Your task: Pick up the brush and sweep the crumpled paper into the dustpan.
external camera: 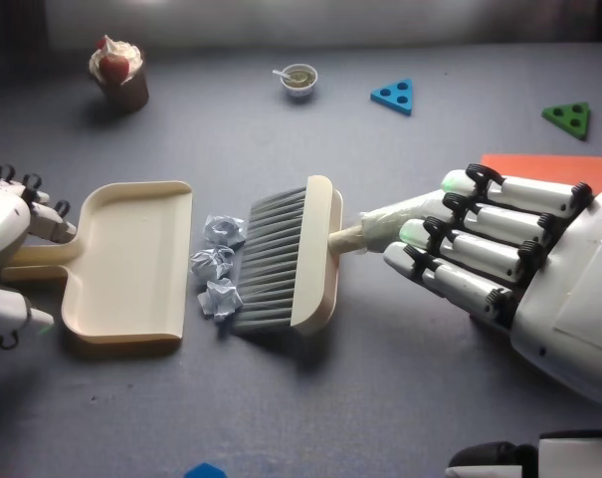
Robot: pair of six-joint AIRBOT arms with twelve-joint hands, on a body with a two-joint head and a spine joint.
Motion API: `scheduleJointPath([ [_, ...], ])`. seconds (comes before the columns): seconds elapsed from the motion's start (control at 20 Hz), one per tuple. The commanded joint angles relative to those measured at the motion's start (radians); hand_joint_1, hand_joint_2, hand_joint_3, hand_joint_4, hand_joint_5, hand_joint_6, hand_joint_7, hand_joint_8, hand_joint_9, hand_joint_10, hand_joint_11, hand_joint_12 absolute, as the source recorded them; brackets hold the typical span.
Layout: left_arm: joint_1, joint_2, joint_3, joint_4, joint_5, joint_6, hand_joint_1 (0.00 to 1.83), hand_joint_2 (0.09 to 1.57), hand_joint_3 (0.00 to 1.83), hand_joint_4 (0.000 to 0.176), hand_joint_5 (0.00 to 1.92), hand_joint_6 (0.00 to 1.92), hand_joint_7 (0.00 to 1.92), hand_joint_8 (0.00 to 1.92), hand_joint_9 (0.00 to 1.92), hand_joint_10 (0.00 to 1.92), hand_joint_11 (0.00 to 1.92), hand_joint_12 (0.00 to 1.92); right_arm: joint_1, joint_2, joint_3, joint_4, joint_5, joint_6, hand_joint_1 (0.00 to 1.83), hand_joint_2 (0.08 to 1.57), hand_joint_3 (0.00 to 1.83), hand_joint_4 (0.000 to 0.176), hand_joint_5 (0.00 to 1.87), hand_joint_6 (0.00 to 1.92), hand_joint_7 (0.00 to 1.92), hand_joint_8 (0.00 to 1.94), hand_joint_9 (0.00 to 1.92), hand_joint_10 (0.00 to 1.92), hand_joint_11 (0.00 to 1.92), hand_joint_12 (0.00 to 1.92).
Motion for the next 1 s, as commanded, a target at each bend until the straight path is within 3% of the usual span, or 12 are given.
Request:
scheduleJointPath([
  [0.0, 0.002, -0.008, 0.009, 0.017, -0.105, -0.001, 0.81, 1.05, 0.00, 0.098, 0.54, 0.01, 0.32, 0.01, 0.28, 0.00, 0.05, 0.63, 0.004, 0.006, -0.005, -0.038, -0.092, -0.004, 0.00, 1.01, 0.00, 0.000, 0.13, 0.01, 0.15, 0.01, 0.16, 0.01, 0.18, 0.02],
  [0.05, 0.003, -0.018, 0.016, 0.010, -0.119, -0.001, 0.80, 1.06, 0.00, 0.087, 0.52, 0.00, 0.29, 0.00, 0.26, 0.00, 0.03, 0.62, 0.004, 0.006, -0.005, -0.038, -0.095, -0.004, 0.00, 1.01, 0.00, 0.000, 0.13, 0.01, 0.14, 0.01, 0.16, 0.01, 0.17, 0.01],
  [0.25, 0.003, -0.045, 0.048, 0.004, -0.125, -0.002, 0.83, 1.04, 0.00, 0.081, 0.54, 0.00, 0.31, 0.00, 0.27, 0.00, 0.05, 0.62, 0.004, 0.006, -0.005, -0.038, -0.097, -0.005, 0.00, 1.01, 0.00, 0.000, 0.10, 0.00, 0.13, 0.00, 0.15, 0.00, 0.17, 0.01],
  [0.4, 0.003, -0.056, 0.064, -0.005, -0.132, -0.002, 0.82, 1.03, 0.00, 0.082, 0.54, 0.00, 0.30, 0.00, 0.27, 0.00, 0.06, 0.56, 0.004, 0.006, -0.005, -0.038, -0.099, -0.005, 0.00, 1.00, 0.00, 0.000, 0.13, 0.01, 0.16, 0.01, 0.18, 0.01, 0.20, 0.02],
  [0.5, -0.003, -0.051, 0.070, 0.004, -0.127, -0.002, 0.79, 1.03, 0.00, 0.095, 0.52, 0.00, 0.30, 0.00, 0.27, 0.00, 0.07, 0.56, 0.004, 0.005, -0.005, -0.038, -0.099, -0.005, 0.00, 1.01, 0.00, 0.000, 0.13, 0.01, 0.16, 0.01, 0.17, 0.01, 0.19, 0.01],
  [0.6, -0.029, -0.027, 0.063, 0.011, -0.093, 0.032, 0.84, 1.01, 0.00, 0.077, 0.53, 0.01, 0.31, 0.00, 0.28, 0.00, 0.09, 0.56, 0.004, 0.005, -0.006, -0.038, -0.099, -0.005, 0.00, 1.02, 0.00, 0.000, 0.13, 0.01, 0.15, 0.00, 0.16, 0.00, 0.17, 0.01],
  [0.85, -0.066, -0.017, 0.048, -0.001, -0.085, 0.052, 0.81, 1.01, 0.00, 0.087, 0.52, 0.00, 0.30, 0.01, 0.27, 0.01, 0.09, 0.56, 0.003, 0.005, -0.006, -0.038, -0.099, -0.005, 0.00, 1.02, 0.00, 0.000, 0.13, 0.00, 0.14, 0.00, 0.15, 0.00, 0.16, 0.00],
  [0.95, -0.072, -0.013, 0.053, -0.014, -0.083, 0.063, 0.82, 1.01, 0.00, 0.079, 0.53, 0.00, 0.29, 0.00, 0.26, 0.00, 0.07, 0.55, 0.003, 0.005, -0.006, -0.038, -0.099, -0.005, 0.00, 1.02, 0.00, 0.000, 0.11, 0.00, 0.14, 0.00, 0.14, 0.00, 0.15, 0.00],
])
